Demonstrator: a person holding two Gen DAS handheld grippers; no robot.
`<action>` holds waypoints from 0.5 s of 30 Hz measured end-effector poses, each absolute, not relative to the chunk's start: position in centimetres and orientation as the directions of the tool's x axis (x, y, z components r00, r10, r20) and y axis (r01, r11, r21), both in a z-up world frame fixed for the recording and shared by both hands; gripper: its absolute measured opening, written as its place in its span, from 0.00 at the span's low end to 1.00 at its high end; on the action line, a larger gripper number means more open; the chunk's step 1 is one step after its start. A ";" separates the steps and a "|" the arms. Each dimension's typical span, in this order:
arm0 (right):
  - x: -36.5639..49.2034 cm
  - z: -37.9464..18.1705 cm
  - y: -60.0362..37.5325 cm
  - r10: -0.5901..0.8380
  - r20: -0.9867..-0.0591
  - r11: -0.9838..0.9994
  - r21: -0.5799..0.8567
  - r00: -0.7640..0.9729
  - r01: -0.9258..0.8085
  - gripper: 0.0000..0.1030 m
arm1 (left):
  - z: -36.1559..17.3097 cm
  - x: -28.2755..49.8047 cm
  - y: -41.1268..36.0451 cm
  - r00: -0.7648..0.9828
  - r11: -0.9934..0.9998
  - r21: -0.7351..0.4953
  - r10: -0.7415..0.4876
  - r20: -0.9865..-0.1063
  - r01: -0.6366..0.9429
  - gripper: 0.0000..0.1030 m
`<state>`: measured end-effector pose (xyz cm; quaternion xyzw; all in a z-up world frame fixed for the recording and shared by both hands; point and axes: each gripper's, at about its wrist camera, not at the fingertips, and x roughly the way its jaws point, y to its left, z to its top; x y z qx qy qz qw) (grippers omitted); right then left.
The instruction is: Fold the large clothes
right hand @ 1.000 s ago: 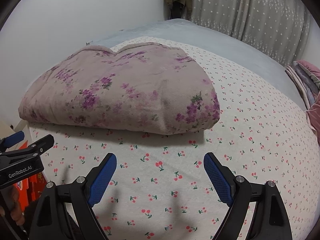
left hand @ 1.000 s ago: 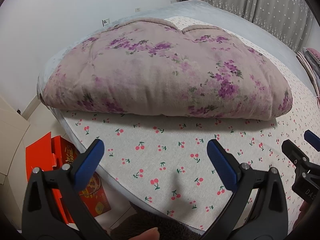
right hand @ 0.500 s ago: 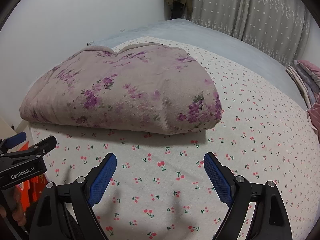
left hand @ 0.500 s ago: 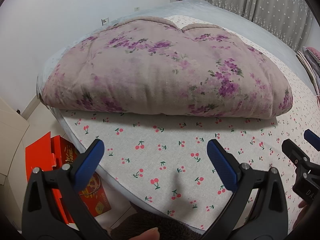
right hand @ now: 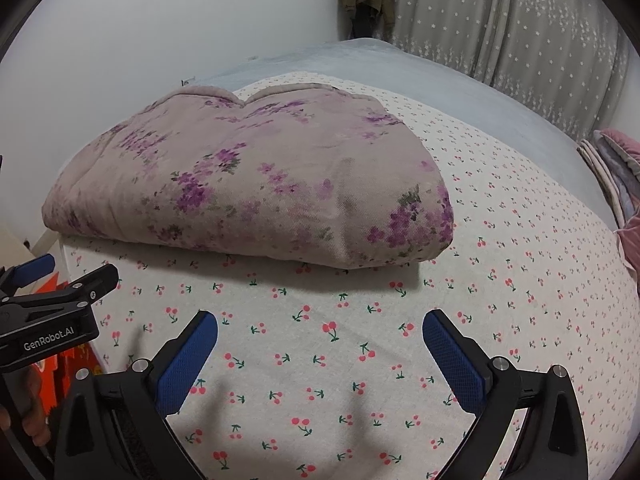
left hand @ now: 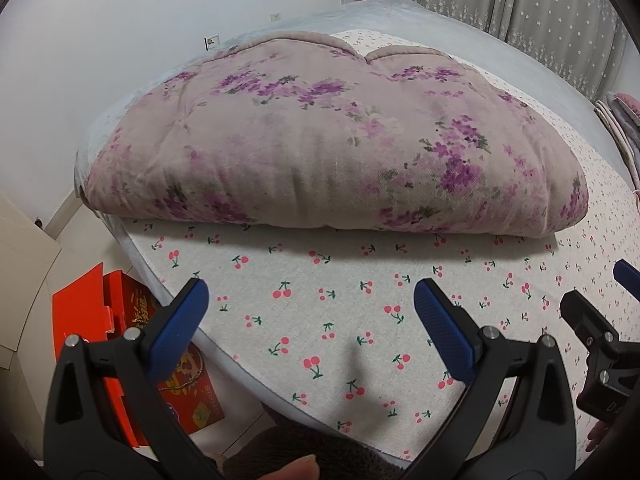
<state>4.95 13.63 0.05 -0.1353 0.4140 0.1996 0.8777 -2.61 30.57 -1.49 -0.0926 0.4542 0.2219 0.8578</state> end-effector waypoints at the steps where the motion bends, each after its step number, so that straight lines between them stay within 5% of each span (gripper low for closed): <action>1: 5.0 0.1 13.7 0.238 -0.781 0.884 -0.072 0.578 -0.462 1.00 | -1.5 -2.6 30.6 0.489 0.885 0.043 0.297 -0.820 -0.465 0.99; 15: 5.0 0.1 13.7 0.241 -0.781 0.883 -0.069 0.576 -0.464 1.00 | -1.5 -2.6 30.5 0.489 0.884 0.044 0.297 -0.820 -0.465 0.99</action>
